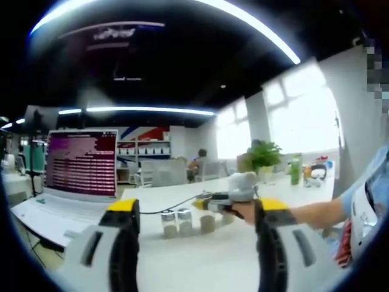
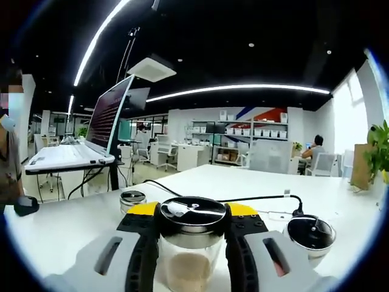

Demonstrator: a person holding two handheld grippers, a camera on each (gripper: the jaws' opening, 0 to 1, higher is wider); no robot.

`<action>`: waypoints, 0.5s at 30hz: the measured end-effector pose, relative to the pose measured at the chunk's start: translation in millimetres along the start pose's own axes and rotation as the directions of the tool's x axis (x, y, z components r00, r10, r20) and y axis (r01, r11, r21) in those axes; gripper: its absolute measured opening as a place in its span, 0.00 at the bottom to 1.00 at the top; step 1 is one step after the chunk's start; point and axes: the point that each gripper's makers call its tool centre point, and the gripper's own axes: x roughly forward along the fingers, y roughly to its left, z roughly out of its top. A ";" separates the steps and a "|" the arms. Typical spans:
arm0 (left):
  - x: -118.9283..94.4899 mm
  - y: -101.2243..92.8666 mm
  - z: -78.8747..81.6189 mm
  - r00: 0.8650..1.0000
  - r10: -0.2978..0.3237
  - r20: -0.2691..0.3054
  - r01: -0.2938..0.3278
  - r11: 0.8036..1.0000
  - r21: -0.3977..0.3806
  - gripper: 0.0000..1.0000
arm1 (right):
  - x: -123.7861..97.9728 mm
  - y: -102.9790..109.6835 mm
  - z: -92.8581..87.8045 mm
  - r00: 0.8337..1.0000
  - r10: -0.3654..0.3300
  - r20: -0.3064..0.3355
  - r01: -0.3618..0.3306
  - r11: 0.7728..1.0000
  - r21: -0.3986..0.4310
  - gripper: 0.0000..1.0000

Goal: Rotate the seasoning bottle until the label or dispensing opening points toward the visible target arrow and the bottle remains upright within the marked orientation range

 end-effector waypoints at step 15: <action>2.4 1.5 -4.1 1.000 -0.005 -0.022 0.005 1.000 0.004 0.81 | -45.2 10.2 15.4 0.994 0.110 0.003 -0.110 0.994 0.011 0.40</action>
